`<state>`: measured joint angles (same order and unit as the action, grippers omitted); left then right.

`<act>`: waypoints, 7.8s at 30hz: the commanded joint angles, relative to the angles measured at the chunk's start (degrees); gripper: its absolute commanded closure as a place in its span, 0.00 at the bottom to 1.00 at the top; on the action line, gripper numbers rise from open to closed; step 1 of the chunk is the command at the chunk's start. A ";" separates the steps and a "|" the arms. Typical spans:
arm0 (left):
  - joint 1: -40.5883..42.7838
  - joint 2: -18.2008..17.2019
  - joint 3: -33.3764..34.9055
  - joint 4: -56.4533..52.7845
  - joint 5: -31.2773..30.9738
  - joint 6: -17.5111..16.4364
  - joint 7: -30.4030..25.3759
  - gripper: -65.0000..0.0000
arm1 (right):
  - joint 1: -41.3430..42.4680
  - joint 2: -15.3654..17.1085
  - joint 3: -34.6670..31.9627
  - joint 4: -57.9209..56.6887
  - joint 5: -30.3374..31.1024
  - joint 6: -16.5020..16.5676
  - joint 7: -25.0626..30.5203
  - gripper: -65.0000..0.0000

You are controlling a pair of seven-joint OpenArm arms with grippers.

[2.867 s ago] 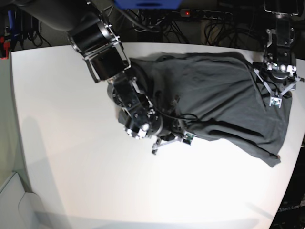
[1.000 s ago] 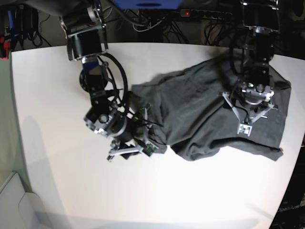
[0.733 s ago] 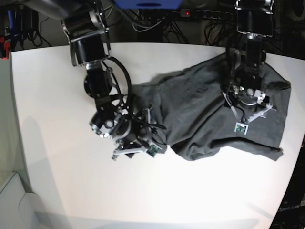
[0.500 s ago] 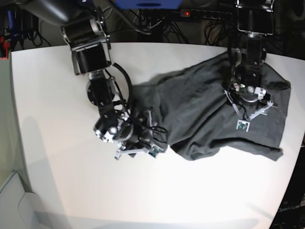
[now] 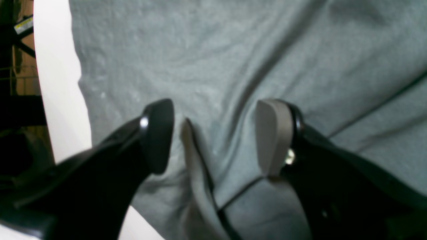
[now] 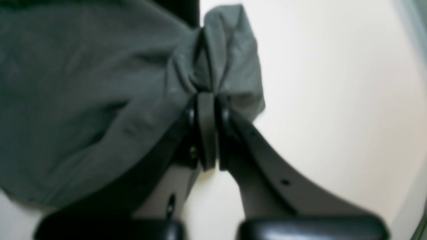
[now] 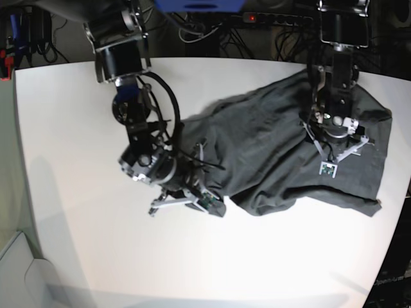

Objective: Layout the t-shirt on the table in an organized manner, then fold the t-shirt properly
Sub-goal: 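Release the shirt with the right gripper and raise it, then grasp the shirt fabric near the left gripper with the right gripper, then drag the held fabric with the right gripper away from the left gripper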

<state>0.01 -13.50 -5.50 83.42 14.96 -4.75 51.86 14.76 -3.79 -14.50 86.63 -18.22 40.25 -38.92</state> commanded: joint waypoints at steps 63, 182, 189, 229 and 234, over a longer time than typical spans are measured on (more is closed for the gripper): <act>2.93 -6.06 -0.17 2.69 0.03 -6.02 0.85 0.42 | 7.26 -5.21 0.92 -3.51 0.24 -0.25 -1.30 0.47; 10.49 -6.24 8.44 7.70 0.38 -5.93 -1.97 0.42 | 5.41 -5.21 -13.15 -22.94 17.82 -0.25 7.84 1.00; 10.58 -7.03 8.44 7.70 0.38 -6.02 -1.97 0.42 | 11.39 -2.05 -12.97 -15.03 17.73 -0.25 2.92 1.00; 9.53 -11.51 2.82 13.68 0.38 -6.45 5.16 0.42 | 9.19 8.50 -27.30 14.07 17.82 -0.25 -12.73 0.52; 10.32 -13.89 2.64 13.68 0.38 -6.45 5.24 0.42 | 9.28 10.87 -19.56 14.07 17.82 -0.25 -12.64 0.52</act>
<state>10.68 -26.37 -2.44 96.31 14.46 -11.84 56.77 22.50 7.14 -34.46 99.74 -0.03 40.47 -52.45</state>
